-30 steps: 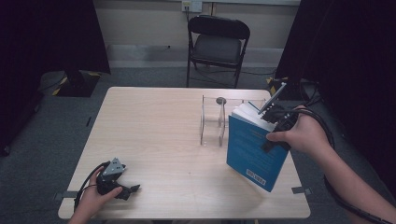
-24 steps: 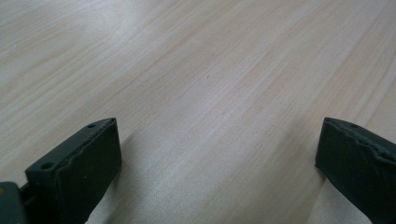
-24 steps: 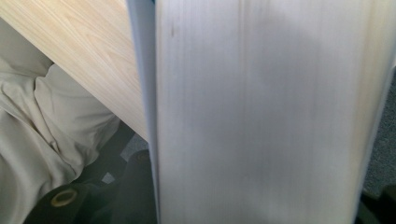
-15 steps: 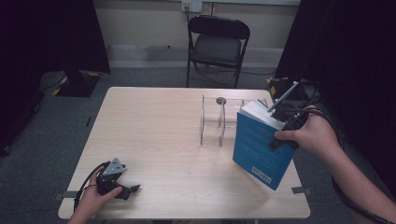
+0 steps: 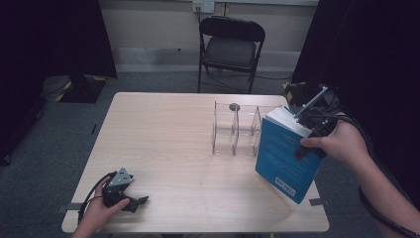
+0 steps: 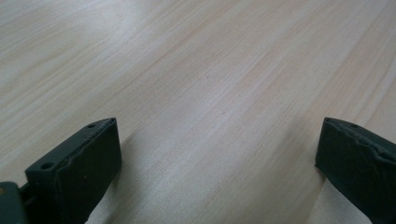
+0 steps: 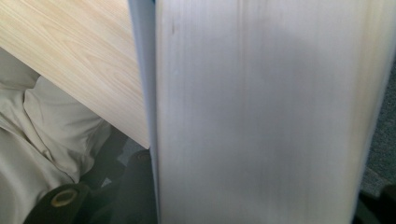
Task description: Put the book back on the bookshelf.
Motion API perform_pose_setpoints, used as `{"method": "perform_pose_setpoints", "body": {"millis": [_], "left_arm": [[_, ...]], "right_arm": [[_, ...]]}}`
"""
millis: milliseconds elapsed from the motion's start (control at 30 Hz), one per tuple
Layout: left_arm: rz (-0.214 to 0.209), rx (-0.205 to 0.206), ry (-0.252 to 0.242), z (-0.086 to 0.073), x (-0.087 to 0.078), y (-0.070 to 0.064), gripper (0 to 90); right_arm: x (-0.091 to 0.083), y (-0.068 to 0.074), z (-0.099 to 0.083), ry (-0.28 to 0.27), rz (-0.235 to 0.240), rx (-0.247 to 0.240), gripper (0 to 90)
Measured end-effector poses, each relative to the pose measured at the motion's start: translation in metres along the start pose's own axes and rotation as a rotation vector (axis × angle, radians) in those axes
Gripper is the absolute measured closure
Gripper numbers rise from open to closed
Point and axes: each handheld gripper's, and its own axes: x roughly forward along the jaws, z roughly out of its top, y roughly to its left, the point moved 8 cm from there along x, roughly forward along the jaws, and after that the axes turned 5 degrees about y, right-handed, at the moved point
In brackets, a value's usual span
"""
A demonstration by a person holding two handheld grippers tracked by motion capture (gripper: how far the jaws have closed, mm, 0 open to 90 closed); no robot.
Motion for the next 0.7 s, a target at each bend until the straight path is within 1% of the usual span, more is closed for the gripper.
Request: {"method": "perform_pose_setpoints", "body": {"millis": [33,67,100,233,267,300,367,600,633,700], "left_arm": [[0.000,0.000,0.000,0.000,0.000,0.000,0.0],[0.000,0.000,0.000,0.000,0.000,0.000,0.0],[0.000,0.000,0.000,0.000,0.000,0.000,0.0],[0.000,0.000,0.000,0.000,0.000,0.000,0.0],[-0.003,-0.006,-0.001,0.000,0.000,-0.001,0.0],[-0.003,-0.006,-0.001,0.000,0.000,0.000,0.0],[-0.003,-0.005,-0.001,0.000,0.000,0.000,0.0],[-0.004,-0.008,-0.006,0.001,0.001,-0.001,0.0],[-0.003,-0.009,-0.007,0.001,0.001,-0.001,0.0],[-0.004,-0.009,-0.007,0.001,0.001,-0.001,0.0]], "right_arm": [[0.000,0.000,-0.001,0.004,0.005,0.009,61.7],[0.001,-0.002,-0.001,0.001,-0.004,0.004,61.8],[0.002,-0.004,-0.002,-0.001,0.000,0.008,61.8],[0.002,-0.008,-0.005,-0.012,0.004,0.036,61.8],[0.002,-0.010,-0.005,-0.015,-0.001,0.034,61.7],[0.001,-0.011,-0.006,-0.012,0.002,0.044,61.8],[0.001,-0.013,-0.006,-0.006,0.001,0.045,61.7],[0.008,-0.017,-0.001,-0.010,-0.012,0.067,61.8],[0.009,-0.017,0.000,-0.009,-0.005,0.077,61.8],[0.012,-0.018,0.002,-0.005,-0.006,0.081,61.9]]}}
